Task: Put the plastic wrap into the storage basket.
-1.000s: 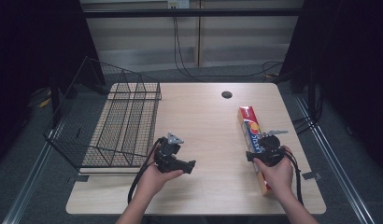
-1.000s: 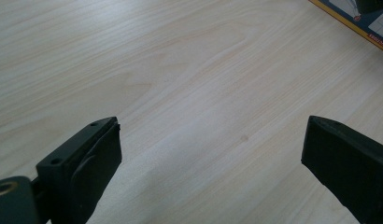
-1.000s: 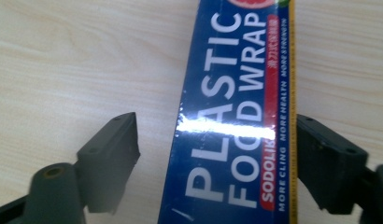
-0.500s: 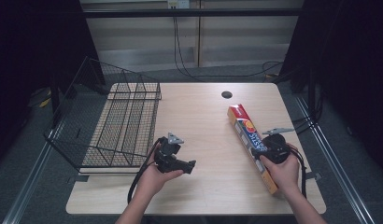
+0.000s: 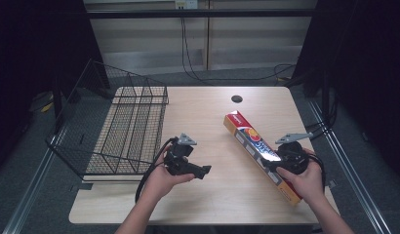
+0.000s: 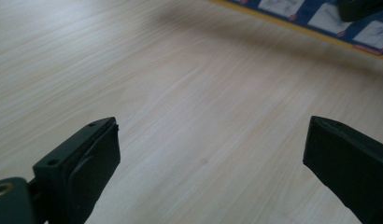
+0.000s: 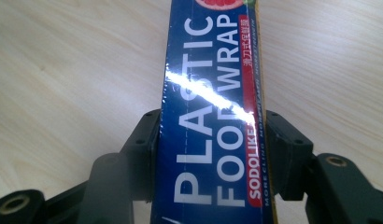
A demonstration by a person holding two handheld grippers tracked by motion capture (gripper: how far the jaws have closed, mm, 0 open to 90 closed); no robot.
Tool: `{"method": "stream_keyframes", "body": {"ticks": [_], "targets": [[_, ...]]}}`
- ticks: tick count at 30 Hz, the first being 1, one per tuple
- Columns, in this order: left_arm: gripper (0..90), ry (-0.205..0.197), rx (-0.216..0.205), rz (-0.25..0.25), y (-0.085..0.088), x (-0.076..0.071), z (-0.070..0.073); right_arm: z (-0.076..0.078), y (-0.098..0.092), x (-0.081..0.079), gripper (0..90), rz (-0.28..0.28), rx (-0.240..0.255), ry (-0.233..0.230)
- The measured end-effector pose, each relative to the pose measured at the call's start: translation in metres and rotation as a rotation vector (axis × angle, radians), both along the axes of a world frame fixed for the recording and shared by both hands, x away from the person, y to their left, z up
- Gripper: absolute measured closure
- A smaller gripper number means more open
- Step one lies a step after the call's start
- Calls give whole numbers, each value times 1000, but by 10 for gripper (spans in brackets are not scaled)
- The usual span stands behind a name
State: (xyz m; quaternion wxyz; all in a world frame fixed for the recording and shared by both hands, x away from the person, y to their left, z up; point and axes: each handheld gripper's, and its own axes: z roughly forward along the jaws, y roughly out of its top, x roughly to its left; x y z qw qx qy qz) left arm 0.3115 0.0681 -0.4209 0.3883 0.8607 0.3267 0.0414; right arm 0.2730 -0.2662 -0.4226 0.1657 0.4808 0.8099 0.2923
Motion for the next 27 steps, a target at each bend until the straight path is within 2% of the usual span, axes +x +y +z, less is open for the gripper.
{"method": "stream_keyframes", "body": {"ticks": [2,3,7,8,14,15,16,18,19,21,27], "targets": [[20,5,-9,-18,-1,2,1,2,1,-1,451,14,-8,-5],[18,28,-27,-55,-3,6,5,3,0,-1,451,29,5,-3],[13,36,-49,-80,-8,12,10,6,0,-1,450,76,17,-1],[14,53,-45,-95,-10,16,15,7,1,-1,450,91,19,-5],[16,37,-23,-134,-17,23,28,11,7,-3,450,146,11,2],[15,33,-26,-143,-18,24,31,12,9,-3,450,169,2,8],[15,36,-34,-158,-19,26,33,12,9,-3,450,169,2,8],[14,21,-1,-176,-22,31,41,13,11,-4,450,189,-3,14],[15,25,-9,-180,-24,33,43,14,12,-4,450,191,1,18],[16,16,11,-187,-26,36,48,14,13,-2,449,218,10,12],[15,9,43,-211,-34,46,60,16,15,-2,448,239,19,20]]}}
